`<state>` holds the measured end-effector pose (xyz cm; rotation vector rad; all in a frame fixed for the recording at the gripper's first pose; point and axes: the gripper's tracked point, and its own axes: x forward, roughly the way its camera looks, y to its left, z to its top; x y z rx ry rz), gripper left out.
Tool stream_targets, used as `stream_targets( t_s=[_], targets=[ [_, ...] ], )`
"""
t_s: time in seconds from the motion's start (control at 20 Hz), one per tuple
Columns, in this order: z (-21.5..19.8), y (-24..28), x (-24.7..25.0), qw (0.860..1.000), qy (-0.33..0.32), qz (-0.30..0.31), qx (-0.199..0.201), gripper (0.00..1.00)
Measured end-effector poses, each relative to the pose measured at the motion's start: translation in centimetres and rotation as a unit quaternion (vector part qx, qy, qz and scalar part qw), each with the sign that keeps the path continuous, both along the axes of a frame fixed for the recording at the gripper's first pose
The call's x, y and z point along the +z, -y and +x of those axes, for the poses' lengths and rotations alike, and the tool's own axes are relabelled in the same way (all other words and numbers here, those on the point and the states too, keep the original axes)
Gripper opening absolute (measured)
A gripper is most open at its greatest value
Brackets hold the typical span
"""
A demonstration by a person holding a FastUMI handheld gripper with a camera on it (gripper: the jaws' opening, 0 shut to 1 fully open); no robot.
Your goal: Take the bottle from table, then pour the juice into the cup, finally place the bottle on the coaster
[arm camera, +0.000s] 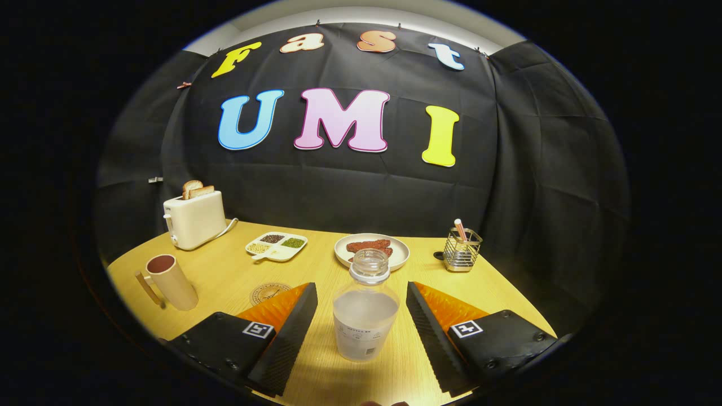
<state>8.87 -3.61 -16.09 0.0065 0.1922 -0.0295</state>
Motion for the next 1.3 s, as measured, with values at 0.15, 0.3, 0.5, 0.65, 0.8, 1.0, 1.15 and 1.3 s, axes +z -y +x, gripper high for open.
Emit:
stream_targets(
  t_s=[0.15, 0.3, 0.5, 0.65, 0.8, 1.0, 1.15, 1.3],
  targets=[
    [0.8, 0.3, -1.5, 1.0, -0.012, -0.005, 0.0, 0.97],
    [1.6, 0.7, -2.4, 1.0, -0.016, -0.01, 0.001, 0.97],
    [2.4, 1.1, -3.3, 1.0, -0.025, -0.006, -0.003, 0.96],
    [2.8, 0.8, -3.9, 0.999, -0.034, 0.001, 0.002, 0.95],
    [2.9, 0.2, -3.8, 0.999, -0.033, 0.001, 0.008, 0.8],
    [2.5, -0.3, -3.7, 0.999, -0.041, -0.023, 0.02, 0.75],
    [2.3, -1.4, -1.6, 0.996, -0.026, -0.068, 0.046, 0.74],
    [2.3, -3.0, 1.1, 0.99, -0.005, -0.118, 0.072, 0.74]
  ],
)
